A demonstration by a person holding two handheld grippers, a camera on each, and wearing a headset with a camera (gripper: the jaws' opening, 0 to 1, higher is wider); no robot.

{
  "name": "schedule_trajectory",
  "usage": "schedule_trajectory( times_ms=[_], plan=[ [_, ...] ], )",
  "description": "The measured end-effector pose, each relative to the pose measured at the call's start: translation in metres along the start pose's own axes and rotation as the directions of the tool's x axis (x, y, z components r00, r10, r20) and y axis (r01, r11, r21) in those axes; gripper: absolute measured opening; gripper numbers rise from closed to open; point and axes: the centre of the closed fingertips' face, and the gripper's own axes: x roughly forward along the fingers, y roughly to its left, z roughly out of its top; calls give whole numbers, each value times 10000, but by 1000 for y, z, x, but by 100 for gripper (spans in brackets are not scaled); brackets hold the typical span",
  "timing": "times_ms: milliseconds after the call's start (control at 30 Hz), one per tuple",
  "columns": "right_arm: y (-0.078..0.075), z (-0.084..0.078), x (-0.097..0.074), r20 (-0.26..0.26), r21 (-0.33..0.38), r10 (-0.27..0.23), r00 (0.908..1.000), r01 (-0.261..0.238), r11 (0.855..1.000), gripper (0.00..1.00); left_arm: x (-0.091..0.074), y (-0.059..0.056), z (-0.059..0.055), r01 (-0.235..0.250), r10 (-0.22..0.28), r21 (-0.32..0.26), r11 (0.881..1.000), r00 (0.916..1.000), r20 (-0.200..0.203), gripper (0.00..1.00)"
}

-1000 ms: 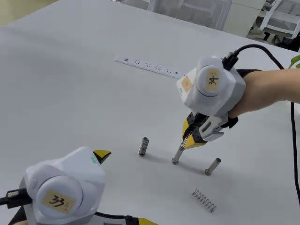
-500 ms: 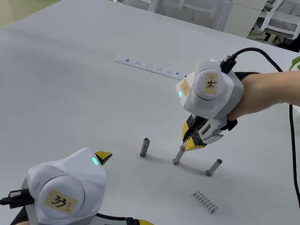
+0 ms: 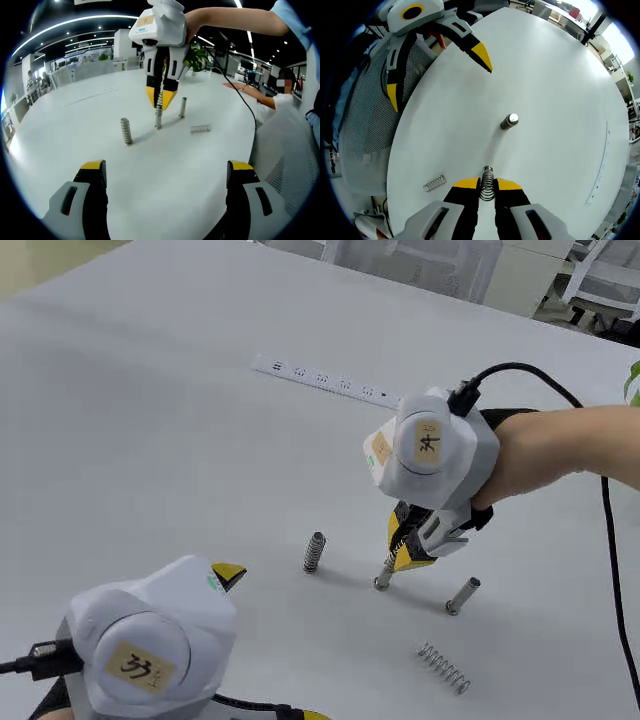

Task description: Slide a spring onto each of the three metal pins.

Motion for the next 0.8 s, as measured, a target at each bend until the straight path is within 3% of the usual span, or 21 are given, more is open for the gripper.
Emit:
schedule_trajectory(
  times_ms=[800],
  plan=[
    [1, 0, 25, -240, -153, 256, 9994, -260, 9995, 8, 1, 0, -2, 58, -58, -120, 9999, 10000, -63, 99]
  ],
)
